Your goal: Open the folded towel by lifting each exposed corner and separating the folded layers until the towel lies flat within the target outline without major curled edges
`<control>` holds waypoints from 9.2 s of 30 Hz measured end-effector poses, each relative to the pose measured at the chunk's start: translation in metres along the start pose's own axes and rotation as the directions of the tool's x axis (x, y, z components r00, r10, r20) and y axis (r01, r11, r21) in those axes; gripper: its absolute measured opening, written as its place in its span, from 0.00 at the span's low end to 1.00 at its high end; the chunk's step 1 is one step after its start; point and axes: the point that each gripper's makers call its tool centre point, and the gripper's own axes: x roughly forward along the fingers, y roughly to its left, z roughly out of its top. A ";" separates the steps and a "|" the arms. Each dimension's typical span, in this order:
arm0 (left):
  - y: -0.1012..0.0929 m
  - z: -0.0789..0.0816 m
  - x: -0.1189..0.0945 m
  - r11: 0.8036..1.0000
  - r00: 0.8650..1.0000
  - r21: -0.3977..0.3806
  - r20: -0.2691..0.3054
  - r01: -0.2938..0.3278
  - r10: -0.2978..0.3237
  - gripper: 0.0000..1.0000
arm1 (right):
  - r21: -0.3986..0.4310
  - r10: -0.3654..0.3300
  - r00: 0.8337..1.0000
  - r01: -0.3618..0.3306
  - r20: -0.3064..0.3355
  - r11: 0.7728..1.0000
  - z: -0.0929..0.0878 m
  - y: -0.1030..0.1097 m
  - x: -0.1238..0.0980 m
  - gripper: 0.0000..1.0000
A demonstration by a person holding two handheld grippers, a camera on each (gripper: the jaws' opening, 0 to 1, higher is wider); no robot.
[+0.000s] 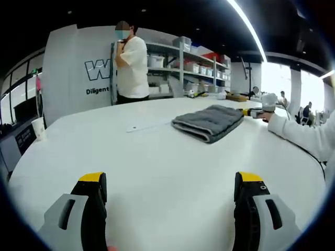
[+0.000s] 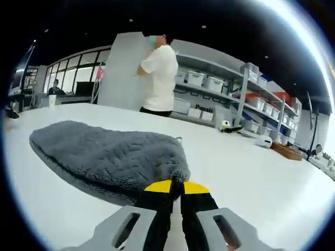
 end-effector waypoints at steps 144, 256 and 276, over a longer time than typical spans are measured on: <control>-0.067 0.028 0.143 0.969 0.968 0.025 0.028 0.247 -0.248 0.06 | 0.078 0.479 0.871 -0.489 0.112 0.869 0.030 0.082 -0.082 0.98; 0.068 -0.025 -0.003 0.976 0.988 -0.167 0.038 -0.138 0.147 0.05 | 0.095 0.458 0.882 -0.468 0.116 0.878 0.027 0.070 -0.082 0.98; 0.066 -0.030 -0.016 0.977 0.984 -0.124 0.033 -0.171 0.176 0.16 | 0.091 0.463 0.879 -0.473 0.112 0.877 0.026 0.070 -0.079 0.98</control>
